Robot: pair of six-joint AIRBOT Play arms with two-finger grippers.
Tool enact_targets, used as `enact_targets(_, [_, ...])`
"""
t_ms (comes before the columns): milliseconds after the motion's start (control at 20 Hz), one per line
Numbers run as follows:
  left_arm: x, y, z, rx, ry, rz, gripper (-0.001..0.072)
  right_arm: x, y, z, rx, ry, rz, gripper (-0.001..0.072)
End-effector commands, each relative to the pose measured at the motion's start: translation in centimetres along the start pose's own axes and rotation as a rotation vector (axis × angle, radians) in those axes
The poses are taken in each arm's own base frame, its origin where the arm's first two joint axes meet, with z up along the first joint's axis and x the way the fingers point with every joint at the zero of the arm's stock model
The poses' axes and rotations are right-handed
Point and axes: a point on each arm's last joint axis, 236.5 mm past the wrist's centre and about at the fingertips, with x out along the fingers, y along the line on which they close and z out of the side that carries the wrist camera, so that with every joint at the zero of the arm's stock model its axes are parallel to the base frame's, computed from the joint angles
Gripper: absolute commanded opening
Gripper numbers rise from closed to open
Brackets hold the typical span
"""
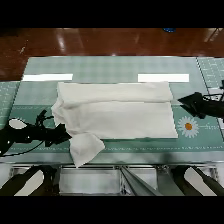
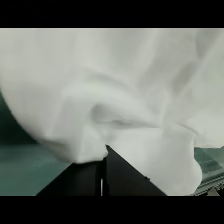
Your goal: Fold the shirts.
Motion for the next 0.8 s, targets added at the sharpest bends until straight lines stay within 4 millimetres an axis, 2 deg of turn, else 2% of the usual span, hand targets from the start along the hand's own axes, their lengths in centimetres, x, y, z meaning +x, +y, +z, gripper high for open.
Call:
enact_targets(0, [0.3, -1.8, 0.5, 0.052, -0.032, -0.053, 0.0024, -3.1, -9.7, -4.0, 0.162, 0.116, -0.268, 0.0413])
enact_targets(50, [0.3, -2.0, 0.6, 0.058, -0.034, -0.064, 0.0024, -2.8, -11.1, -5.6, 0.216, 0.152, -0.306, 0.0413])
enact_targets(150, [0.3, -2.0, 0.6, 0.071, -0.036, -0.064, 0.0024, -0.8, -9.9, -7.9, 0.244, 0.201, -0.230, 0.0413])
enact_targets(250, [0.3, -2.0, 0.6, 0.072, -0.036, -0.064, 0.0024, -0.1, -10.0, -9.6, 0.212, 0.256, -0.245, 0.0413])
enact_targets(550, [0.3, -2.0, 0.6, 0.081, -0.036, -0.064, 0.0024, 0.4, -10.6, -11.5, 0.162, 0.360, -0.308, 0.0413])
enact_targets(750, [0.3, -2.0, 0.6, 0.088, -0.037, -0.064, 0.0024, 2.1, -9.6, -11.2, 0.195, 0.367, -0.219, 0.0413])
